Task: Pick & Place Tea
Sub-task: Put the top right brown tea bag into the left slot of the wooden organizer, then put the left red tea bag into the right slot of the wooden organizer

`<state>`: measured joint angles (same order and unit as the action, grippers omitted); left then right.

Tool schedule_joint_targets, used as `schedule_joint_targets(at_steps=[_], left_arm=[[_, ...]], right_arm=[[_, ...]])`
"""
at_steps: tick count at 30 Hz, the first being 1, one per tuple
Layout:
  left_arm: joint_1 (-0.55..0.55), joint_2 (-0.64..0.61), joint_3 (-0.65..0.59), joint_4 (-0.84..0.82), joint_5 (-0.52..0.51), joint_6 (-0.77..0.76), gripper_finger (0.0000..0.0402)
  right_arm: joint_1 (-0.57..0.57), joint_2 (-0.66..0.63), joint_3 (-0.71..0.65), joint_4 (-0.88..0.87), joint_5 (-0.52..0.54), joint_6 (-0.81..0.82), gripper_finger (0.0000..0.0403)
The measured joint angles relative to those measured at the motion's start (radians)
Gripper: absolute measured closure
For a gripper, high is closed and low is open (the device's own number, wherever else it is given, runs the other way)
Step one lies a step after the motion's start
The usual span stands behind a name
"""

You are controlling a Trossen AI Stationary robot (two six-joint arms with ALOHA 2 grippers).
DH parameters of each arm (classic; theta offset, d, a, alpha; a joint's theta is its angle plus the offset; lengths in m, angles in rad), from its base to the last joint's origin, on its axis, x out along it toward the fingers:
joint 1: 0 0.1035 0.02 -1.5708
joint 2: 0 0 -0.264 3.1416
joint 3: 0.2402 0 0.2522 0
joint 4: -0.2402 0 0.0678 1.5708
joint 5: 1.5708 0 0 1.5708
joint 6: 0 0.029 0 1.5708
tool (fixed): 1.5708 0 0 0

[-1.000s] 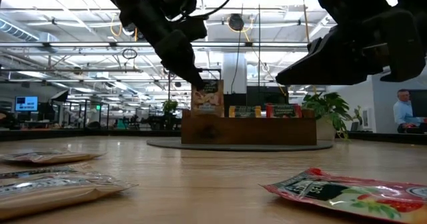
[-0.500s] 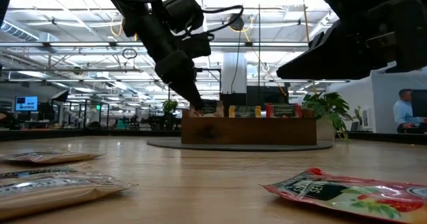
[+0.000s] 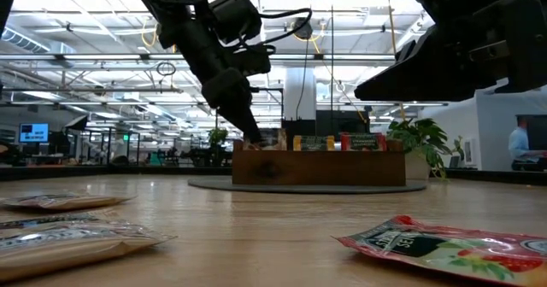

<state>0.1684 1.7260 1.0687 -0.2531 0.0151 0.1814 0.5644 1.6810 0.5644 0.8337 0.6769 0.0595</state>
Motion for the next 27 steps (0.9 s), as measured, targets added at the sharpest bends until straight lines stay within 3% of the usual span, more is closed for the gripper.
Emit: schedule_joint_targets(at_steps=[9, 16, 22, 27], left_arm=[[-0.001, -0.008, 0.000, -0.009, -0.069, -0.007, 0.0268], [-0.048, -0.106, 0.000, -0.054, -0.039, -0.109, 0.0249], [-0.259, -0.178, 0.001, -0.032, 0.045, -0.267, 0.0278], [-0.512, -0.103, 0.002, 0.145, -0.149, -0.264, 0.0319]], right_arm=[[0.000, 0.000, 0.000, 0.004, 0.000, 0.000, 0.0394], [0.000, 0.000, 0.000, 0.000, -0.002, -0.014, 0.0401], [0.003, -0.044, 0.000, -0.155, -0.133, 0.052, 0.0402], [0.033, -0.090, 0.011, -0.208, -0.214, 0.086, 0.0403]])
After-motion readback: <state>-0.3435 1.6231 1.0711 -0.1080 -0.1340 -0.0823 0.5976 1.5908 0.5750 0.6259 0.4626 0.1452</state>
